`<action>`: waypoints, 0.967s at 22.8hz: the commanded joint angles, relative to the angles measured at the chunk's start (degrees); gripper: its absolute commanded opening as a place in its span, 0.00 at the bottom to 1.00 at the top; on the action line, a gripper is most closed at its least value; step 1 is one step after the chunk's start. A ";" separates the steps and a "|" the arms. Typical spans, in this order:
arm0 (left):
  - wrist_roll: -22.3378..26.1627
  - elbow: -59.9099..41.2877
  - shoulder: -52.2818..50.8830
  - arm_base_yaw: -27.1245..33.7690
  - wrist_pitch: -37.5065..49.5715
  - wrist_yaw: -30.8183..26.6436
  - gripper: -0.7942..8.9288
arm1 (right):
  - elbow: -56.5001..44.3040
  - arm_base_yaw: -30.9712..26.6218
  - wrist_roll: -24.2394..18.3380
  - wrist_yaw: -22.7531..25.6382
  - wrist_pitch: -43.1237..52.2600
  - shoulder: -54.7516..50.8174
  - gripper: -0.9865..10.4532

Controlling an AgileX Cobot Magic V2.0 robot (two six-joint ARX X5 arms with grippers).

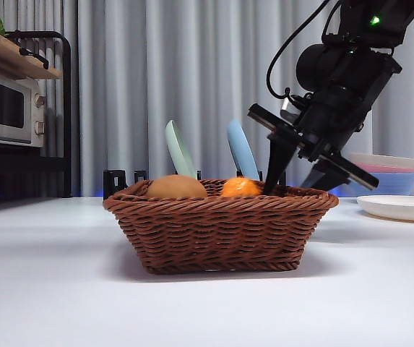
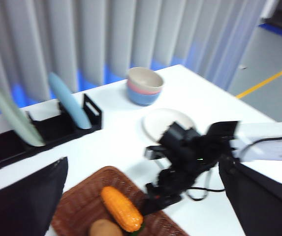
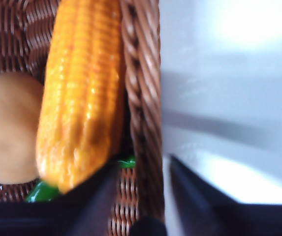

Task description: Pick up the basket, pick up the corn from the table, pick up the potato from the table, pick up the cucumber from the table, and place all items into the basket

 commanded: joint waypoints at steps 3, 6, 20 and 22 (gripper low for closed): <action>4.48 -0.48 1.11 -0.11 -0.02 -3.10 0.72 | -0.20 -0.94 -3.76 7.28 -1.01 -7.80 0.55; 11.08 -0.48 2.99 -0.09 -2.73 -15.47 0.35 | -0.20 -1.62 -8.13 8.41 -1.53 -14.78 0.43; 16.65 -31.87 -6.71 5.95 18.82 -20.59 0.07 | -6.86 -2.12 -22.58 23.19 4.55 -40.52 0.07; 16.65 -39.21 -11.21 6.21 23.30 -20.50 0.07 | -10.82 -2.12 -22.36 23.34 8.02 -44.94 0.07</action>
